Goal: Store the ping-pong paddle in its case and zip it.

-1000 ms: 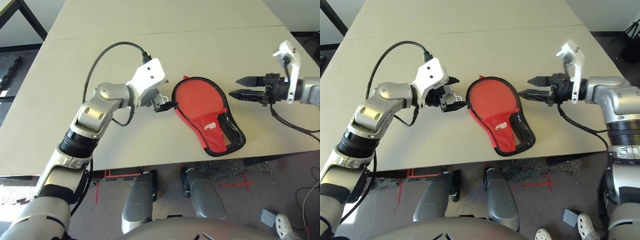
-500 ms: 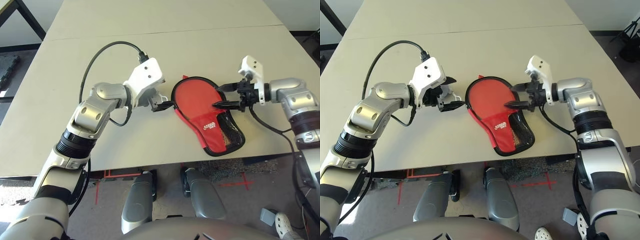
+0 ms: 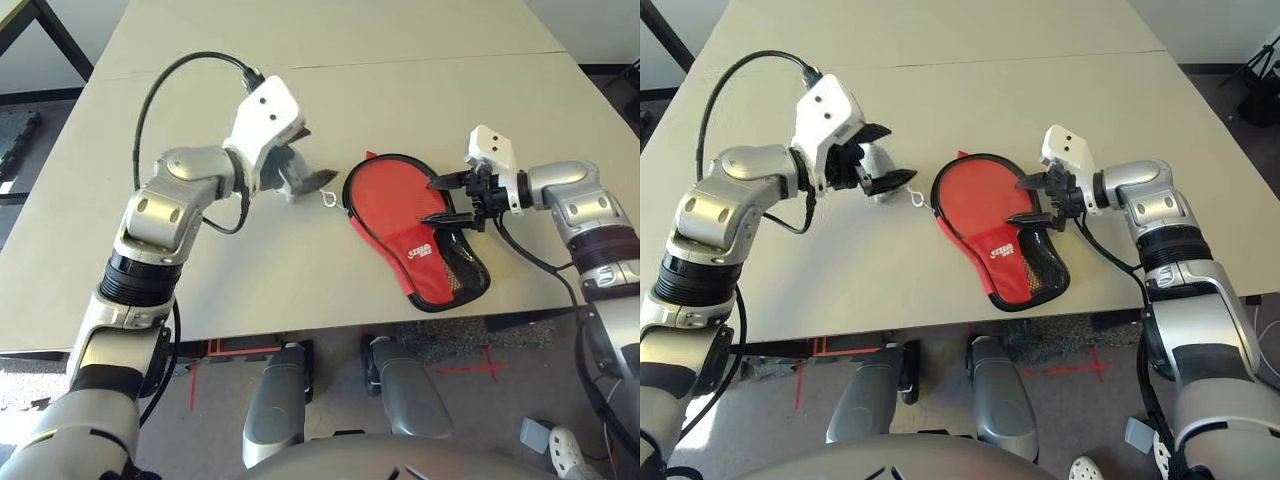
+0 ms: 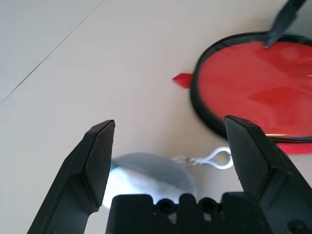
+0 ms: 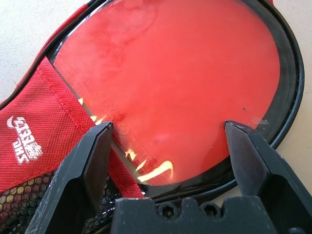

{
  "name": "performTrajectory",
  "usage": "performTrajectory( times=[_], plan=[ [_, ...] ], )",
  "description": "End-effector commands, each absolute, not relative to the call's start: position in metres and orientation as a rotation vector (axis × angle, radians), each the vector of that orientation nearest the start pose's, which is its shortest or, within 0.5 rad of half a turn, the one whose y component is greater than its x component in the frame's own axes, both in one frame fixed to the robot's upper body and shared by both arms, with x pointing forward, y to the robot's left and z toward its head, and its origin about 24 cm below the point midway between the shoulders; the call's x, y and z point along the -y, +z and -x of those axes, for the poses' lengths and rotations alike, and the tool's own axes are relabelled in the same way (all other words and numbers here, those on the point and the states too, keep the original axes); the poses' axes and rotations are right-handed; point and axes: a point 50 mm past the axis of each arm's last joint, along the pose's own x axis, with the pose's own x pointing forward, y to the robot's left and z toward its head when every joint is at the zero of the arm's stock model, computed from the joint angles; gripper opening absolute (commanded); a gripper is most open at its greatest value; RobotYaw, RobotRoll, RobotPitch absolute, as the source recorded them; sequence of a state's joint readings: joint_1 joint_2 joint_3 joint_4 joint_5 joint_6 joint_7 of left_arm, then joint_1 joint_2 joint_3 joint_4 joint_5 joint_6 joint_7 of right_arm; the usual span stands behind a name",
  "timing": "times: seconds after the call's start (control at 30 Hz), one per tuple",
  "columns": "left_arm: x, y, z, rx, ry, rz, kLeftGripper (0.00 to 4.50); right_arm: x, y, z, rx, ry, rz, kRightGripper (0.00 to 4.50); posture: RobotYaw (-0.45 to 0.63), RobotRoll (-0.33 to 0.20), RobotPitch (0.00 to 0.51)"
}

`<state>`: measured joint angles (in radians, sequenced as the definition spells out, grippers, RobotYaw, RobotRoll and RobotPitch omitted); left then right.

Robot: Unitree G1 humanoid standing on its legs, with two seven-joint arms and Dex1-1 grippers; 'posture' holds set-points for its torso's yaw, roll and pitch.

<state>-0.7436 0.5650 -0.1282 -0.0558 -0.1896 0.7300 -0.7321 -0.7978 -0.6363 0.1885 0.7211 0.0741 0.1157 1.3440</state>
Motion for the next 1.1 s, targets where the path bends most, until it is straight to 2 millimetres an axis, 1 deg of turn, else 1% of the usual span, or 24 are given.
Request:
performTrajectory(
  times=[0.03,0.1,0.17,0.33,0.47,0.63,0.77,0.9,0.93,1.1],
  plan=[
    [-0.165,0.209,-0.343,-0.180,-0.658,-0.367,4.50,0.222,0.099,-0.336,-0.567,1.181,0.437,4.47,0.06,0.000,0.200],
    [-0.168,0.208,-0.349,-0.219,-0.606,-0.315,4.50,0.222,0.098,-0.336,-0.567,1.180,0.437,4.47,0.06,0.000,0.200],
    [-0.168,0.206,-0.352,-0.251,-0.579,-0.301,4.50,0.221,0.098,-0.335,-0.566,1.179,0.438,4.47,0.06,0.000,0.200],
    [-0.166,0.197,-0.357,-0.342,-0.550,-0.239,4.50,0.221,0.098,-0.335,-0.561,1.175,0.444,4.47,0.05,0.000,0.200],
    [-0.161,0.186,-0.357,-0.414,-0.564,-0.196,4.50,0.221,0.099,-0.335,-0.557,1.172,0.450,4.47,0.05,0.000,0.199],
    [-0.161,0.167,-0.355,-0.486,-0.548,-0.229,4.50,0.221,0.098,-0.335,-0.556,1.169,0.456,4.47,0.04,0.000,0.199],
    [-0.160,0.163,-0.354,-0.500,-0.557,-0.223,4.43,0.222,0.096,-0.334,-0.561,1.165,0.471,4.49,0.04,0.000,0.199],
    [-0.159,0.162,-0.352,-0.517,-0.577,-0.227,3.18,0.223,0.095,-0.333,-0.562,1.161,0.477,4.50,0.03,0.000,0.198],
    [-0.158,0.162,-0.350,-0.521,-0.593,-0.231,2.75,0.222,0.095,-0.333,-0.561,1.160,0.478,4.50,0.03,0.000,0.197],
    [-0.154,0.161,-0.347,-0.527,-0.653,-0.270,0.96,0.220,0.094,-0.333,-0.556,1.163,0.477,4.50,0.03,0.000,0.195]
  ],
)
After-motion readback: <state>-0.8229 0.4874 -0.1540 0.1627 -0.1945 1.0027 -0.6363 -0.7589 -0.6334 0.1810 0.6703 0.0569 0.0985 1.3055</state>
